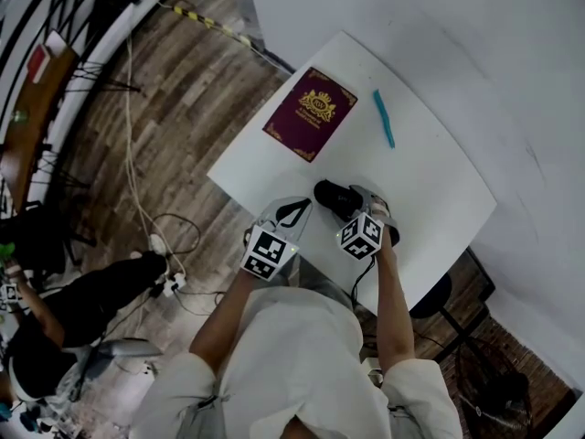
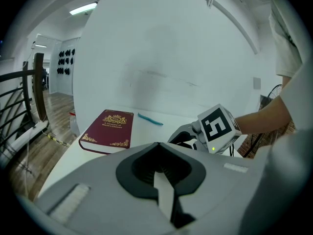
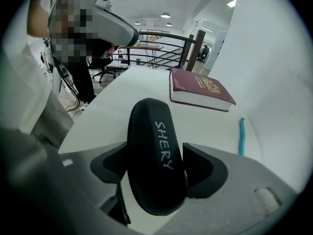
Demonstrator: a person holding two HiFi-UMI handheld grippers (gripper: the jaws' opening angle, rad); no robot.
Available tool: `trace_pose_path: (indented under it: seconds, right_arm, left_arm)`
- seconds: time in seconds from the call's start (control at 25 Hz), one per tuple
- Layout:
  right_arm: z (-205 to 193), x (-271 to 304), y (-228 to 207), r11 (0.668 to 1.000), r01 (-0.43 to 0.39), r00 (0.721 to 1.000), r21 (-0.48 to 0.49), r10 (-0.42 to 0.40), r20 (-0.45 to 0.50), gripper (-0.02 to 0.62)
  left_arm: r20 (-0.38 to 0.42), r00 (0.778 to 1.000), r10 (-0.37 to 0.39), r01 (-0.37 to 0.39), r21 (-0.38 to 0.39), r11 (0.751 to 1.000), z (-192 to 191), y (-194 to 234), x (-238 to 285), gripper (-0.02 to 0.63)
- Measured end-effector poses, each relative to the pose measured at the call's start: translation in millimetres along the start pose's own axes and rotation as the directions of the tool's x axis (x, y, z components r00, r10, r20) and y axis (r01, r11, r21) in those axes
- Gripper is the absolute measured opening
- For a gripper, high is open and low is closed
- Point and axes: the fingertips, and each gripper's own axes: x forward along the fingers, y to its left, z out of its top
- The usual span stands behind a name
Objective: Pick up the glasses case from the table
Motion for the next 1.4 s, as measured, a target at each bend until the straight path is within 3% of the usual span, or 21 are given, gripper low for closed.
trace_pose_path:
  seconds: [0.32,0.56,0.88,1.4]
  right_arm:
    - [15,-31,-5,0.986,0.062,0.992,0.153,-0.078,0.101,0.328]
    - [40,-77,-15,0.955,0.122,0.958,0.269,-0.184,0.221,0.325]
    - [74,-143,-25,0.907,0.147,0.868,0.394,-0.309,0.389,0.324]
    - [107,-246,-16,0.834,0.161,0.683,0.528,-0.480,0.550,0.318]
  left_arm:
    - [0.019,1.000,-0.002,0.001,0.012,1.000,3,1,-13,0.018]
    - [0.052,0.999,-0.008,0.007,0.034,0.999,19,-1,-24,0.018]
    - [0.127,0.992,-0.023,0.012,0.084,0.996,51,-6,-42,0.017]
    - [0.260,0.963,-0.072,0.028,0.169,0.985,105,-27,-84,0.018]
